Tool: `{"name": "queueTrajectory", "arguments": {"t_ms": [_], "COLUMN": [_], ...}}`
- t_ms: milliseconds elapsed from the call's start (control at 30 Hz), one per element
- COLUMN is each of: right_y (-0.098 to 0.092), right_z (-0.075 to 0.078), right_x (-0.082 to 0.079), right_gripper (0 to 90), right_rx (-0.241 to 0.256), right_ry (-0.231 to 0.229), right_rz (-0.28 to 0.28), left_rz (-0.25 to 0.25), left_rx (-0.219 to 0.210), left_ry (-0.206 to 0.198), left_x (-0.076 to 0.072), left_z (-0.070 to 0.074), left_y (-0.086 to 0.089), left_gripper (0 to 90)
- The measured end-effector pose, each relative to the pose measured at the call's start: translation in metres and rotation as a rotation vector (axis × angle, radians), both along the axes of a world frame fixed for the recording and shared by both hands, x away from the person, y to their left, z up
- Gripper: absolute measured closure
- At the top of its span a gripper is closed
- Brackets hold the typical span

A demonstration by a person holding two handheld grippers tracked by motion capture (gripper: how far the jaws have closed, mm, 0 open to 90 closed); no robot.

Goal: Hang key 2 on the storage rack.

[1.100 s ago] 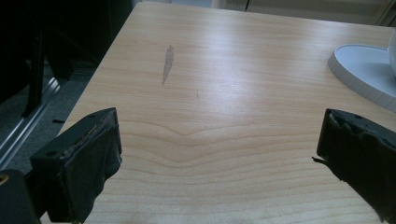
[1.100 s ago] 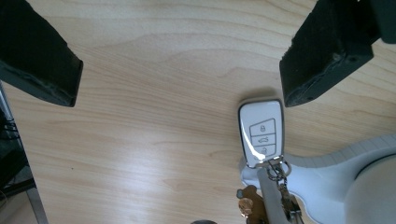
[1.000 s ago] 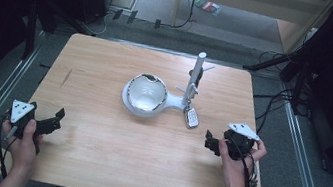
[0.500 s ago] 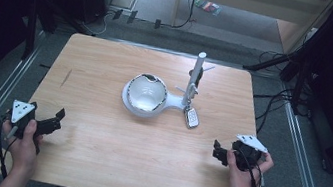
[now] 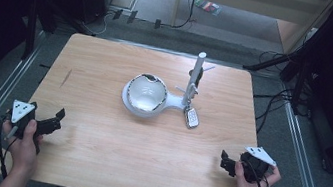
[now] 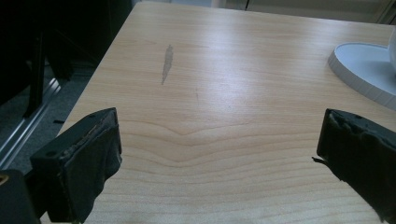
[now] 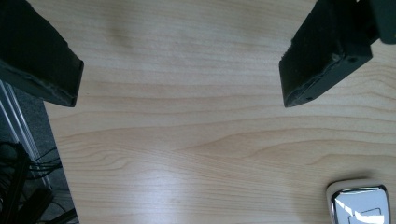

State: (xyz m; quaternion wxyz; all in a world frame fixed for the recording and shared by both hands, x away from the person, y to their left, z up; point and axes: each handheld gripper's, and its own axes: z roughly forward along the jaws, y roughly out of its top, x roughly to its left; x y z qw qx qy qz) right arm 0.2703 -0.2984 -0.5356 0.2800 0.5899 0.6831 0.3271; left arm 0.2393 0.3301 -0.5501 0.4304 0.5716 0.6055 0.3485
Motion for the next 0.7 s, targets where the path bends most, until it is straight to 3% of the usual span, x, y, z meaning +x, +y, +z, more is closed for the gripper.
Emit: {"name": "queueTrajectory", "arguments": {"t_ms": [700], "right_y": [-0.034], "right_z": [-0.009], "right_x": [-0.033], "right_gripper": [0.0], "right_rx": [0.026], "right_ry": [-0.046], "right_rz": [-0.059], "left_rz": [0.002], "left_rx": [-0.001], "left_ry": [0.0], "left_x": [0.0], "left_z": [0.0], "left_y": [0.0], "left_gripper": [0.1]}}
